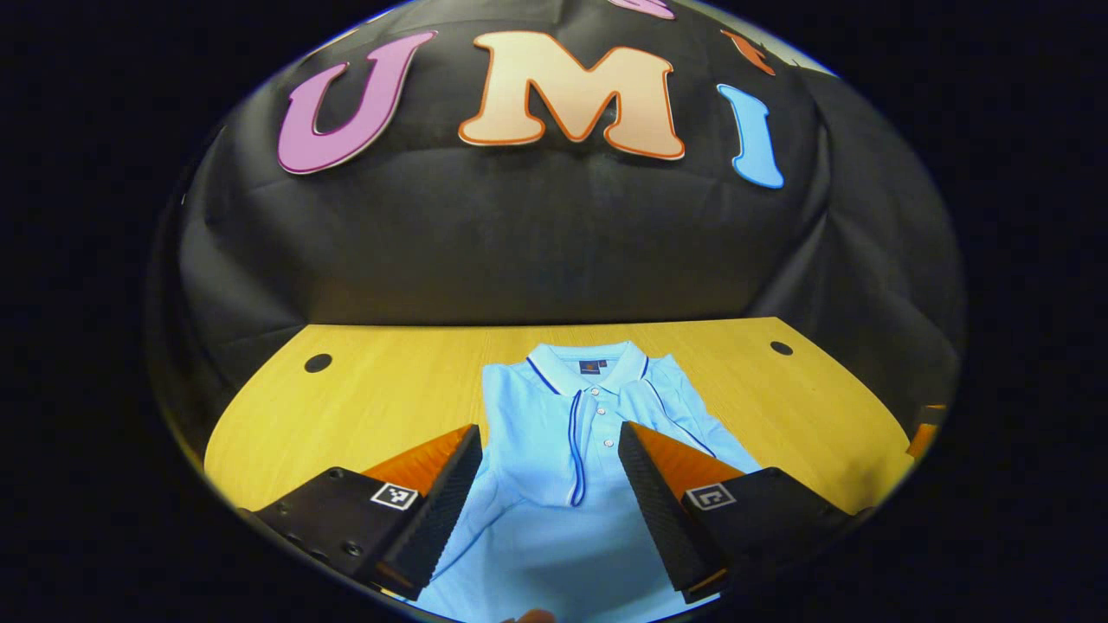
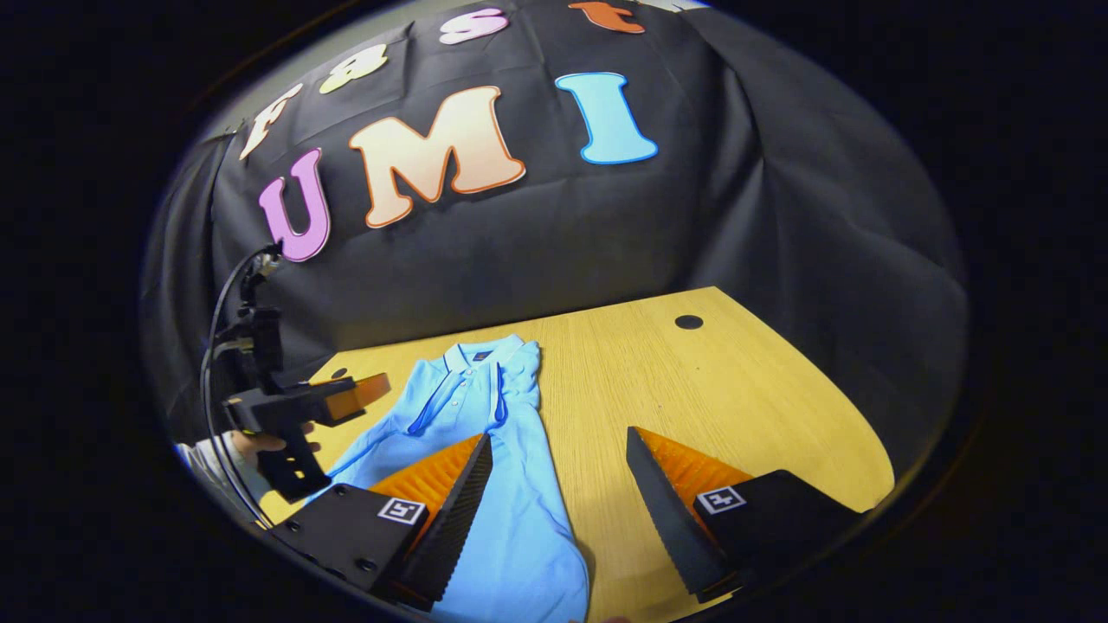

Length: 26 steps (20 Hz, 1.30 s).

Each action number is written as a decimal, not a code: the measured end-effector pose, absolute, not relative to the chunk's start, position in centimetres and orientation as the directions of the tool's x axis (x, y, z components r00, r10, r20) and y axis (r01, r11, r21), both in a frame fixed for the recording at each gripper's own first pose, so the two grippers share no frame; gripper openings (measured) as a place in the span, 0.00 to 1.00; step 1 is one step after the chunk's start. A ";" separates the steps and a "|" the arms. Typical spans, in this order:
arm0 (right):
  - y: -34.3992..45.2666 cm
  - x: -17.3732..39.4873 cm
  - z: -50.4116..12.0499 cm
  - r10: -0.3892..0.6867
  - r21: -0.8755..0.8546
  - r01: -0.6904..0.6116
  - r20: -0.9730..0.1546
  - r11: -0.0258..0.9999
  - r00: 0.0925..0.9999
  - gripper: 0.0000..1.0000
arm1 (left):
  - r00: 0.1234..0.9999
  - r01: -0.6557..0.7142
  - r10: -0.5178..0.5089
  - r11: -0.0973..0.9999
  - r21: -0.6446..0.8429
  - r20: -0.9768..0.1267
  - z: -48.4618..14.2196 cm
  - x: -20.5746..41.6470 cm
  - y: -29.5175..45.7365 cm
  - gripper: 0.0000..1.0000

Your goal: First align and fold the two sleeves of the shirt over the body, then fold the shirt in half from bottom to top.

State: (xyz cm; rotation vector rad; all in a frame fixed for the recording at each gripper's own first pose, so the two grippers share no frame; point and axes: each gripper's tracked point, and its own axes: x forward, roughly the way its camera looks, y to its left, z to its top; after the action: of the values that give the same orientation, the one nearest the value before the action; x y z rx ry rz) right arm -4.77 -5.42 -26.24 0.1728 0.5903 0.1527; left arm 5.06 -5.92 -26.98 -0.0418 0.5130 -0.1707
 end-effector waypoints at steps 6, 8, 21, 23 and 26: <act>-4.2 -7.3 -25.6 0.230 0.149 -0.177 -0.523 0.973 0.821 0.98 | 0.858 0.133 -0.147 0.989 -0.063 -0.492 -25.3 -1.9 -2.4 0.96; -4.0 -8.7 -25.6 0.247 0.122 -0.215 -0.523 0.969 0.816 0.98 | 0.850 0.138 -0.147 0.989 -0.056 -0.506 -25.3 -4.5 -1.4 0.95; -4.4 -21.7 -32.5 0.302 0.078 -0.349 -0.695 0.934 0.653 0.98 | 0.696 0.179 -0.105 0.983 0.030 -0.710 -32.3 -21.7 3.2 0.95; -4.3 -22.9 -33.6 0.286 0.067 -0.347 -0.721 0.935 0.632 0.98 | 0.689 0.166 -0.092 0.986 0.032 -0.719 -33.0 -22.8 3.9 0.95; -3.6 -24.2 -35.3 0.281 0.089 -0.334 -0.758 0.938 0.588 0.98 | 0.658 0.166 -0.075 0.985 0.047 -0.749 -34.7 -24.3 4.9 0.95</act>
State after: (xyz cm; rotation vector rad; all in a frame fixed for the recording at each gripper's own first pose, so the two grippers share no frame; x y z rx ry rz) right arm -24.17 -3.58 -35.33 -0.0656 0.8715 0.3588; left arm -24.28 4.92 -34.66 0.1150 0.8422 -0.1373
